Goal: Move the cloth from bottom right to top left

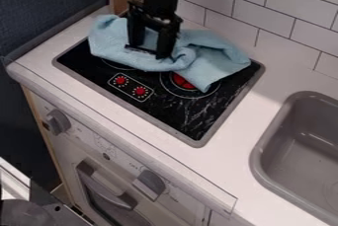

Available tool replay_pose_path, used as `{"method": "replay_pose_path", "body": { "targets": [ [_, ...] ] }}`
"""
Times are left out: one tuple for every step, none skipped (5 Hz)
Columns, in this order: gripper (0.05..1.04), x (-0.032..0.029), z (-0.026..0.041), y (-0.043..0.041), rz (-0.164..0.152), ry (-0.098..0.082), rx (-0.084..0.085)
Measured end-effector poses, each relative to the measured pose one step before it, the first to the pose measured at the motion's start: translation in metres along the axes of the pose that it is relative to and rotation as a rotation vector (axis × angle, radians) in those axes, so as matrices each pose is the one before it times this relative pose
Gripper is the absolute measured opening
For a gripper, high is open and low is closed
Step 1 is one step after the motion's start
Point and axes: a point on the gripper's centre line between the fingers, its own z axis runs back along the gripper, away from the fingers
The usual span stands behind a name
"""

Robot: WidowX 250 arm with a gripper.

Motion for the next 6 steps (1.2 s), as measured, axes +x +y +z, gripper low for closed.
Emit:
{"method": "replay_pose_path", "body": {
  "targets": [
    [0.999, -0.00322, 0.02733, 0.00025, -0.0255, -0.0541, 0.0126],
    [0.999, 0.00693, 0.02660, -0.00060, -0.0015, -0.0606, -0.0058],
    [0.999, 0.00105, 0.02063, -0.00135, -0.0238, -0.0180, -0.0066],
    [0.999, -0.00951, 0.00113, -0.00696, -0.0467, 0.0615, -0.0096],
    [0.999, -0.01775, 0.00875, -0.02405, -0.1214, 0.0268, -0.0030],
    [0.999, -0.01201, 0.01682, -0.04020, -0.0813, -0.0525, -0.0412]
  ]
}}
